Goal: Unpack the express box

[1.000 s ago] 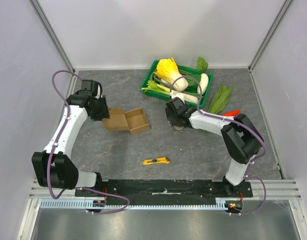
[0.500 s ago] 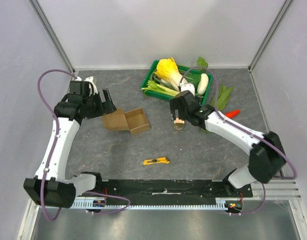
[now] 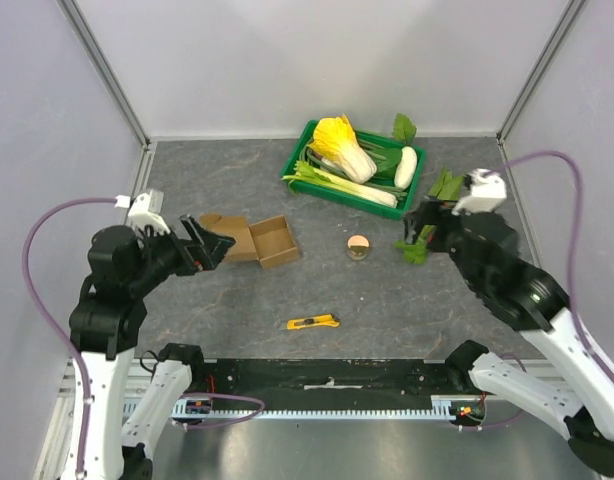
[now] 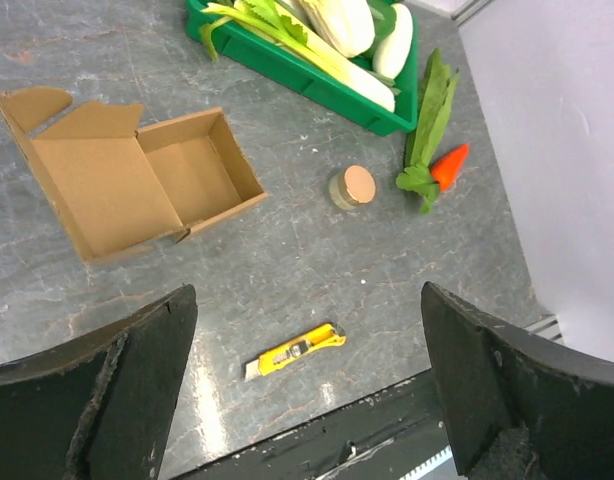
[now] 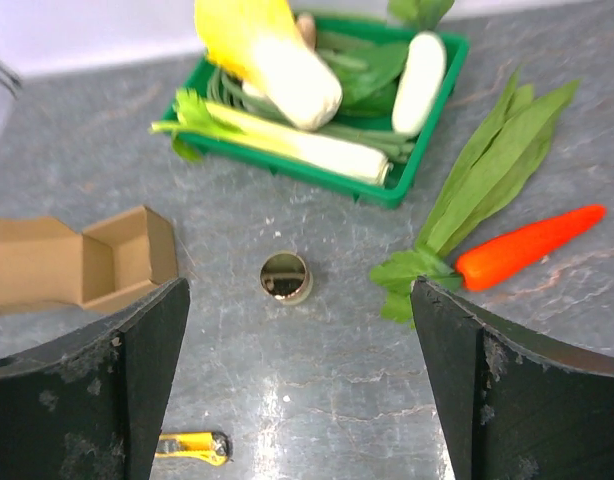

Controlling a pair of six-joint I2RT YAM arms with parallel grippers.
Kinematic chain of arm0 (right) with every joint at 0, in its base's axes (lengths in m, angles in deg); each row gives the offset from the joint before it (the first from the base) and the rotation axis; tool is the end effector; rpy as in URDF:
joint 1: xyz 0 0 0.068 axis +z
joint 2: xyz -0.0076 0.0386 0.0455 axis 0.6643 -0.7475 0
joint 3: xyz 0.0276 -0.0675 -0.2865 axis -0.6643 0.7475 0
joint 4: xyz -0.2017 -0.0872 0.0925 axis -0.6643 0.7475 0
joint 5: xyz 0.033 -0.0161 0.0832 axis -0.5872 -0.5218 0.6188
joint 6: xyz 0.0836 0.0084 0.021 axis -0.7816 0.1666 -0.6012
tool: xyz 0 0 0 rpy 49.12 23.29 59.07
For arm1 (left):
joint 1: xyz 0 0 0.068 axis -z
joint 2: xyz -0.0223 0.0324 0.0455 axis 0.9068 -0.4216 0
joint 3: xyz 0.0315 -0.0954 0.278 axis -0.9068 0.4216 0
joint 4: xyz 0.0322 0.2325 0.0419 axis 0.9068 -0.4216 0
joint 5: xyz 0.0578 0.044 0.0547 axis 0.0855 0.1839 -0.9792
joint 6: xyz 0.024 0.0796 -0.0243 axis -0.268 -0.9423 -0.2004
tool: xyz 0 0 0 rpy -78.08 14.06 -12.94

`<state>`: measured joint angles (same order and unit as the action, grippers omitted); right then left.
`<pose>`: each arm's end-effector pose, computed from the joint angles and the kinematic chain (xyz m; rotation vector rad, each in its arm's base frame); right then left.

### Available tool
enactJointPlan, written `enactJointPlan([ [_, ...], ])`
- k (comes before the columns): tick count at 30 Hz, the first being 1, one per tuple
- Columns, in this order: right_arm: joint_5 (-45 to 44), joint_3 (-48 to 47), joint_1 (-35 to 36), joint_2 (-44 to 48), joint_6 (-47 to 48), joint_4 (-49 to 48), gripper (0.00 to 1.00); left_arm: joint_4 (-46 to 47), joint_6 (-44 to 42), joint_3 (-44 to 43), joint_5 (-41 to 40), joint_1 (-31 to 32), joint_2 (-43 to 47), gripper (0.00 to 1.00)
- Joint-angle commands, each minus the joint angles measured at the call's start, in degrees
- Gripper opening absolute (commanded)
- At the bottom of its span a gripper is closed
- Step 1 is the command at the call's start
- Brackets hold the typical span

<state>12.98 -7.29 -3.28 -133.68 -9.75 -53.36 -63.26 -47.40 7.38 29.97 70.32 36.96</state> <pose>0.1473 0.0721 0.3905 0.1870 1.9065 0.3591 0.1007 -0.0369 0.3844 -0.1191 1.9935 -0.7198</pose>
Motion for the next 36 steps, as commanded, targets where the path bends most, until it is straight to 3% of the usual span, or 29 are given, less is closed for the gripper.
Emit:
enactJointPlan([
  [1,-4.37,-2.56,-0.20,8.33,2.44,6.52,0.98,-7.12,4.26,-1.13,-1.49,-0.16,5.14,0.98],
  [10,-5.95,-18.30,-0.20,12.30,3.67,19.71,0.98,-20.07,0.58,-12.73,-8.27,-0.16,7.70,0.99],
  [21,-7.98,-29.38,-0.20,13.62,-2.83,23.95,0.98,-28.07,-0.66,-21.26,-9.24,-0.16,7.52,0.98],
  [36,-4.46,-28.69,-0.20,13.09,-5.21,24.57,0.98,-30.80,-1.89,-23.02,-9.41,-0.16,7.08,1.00],
])
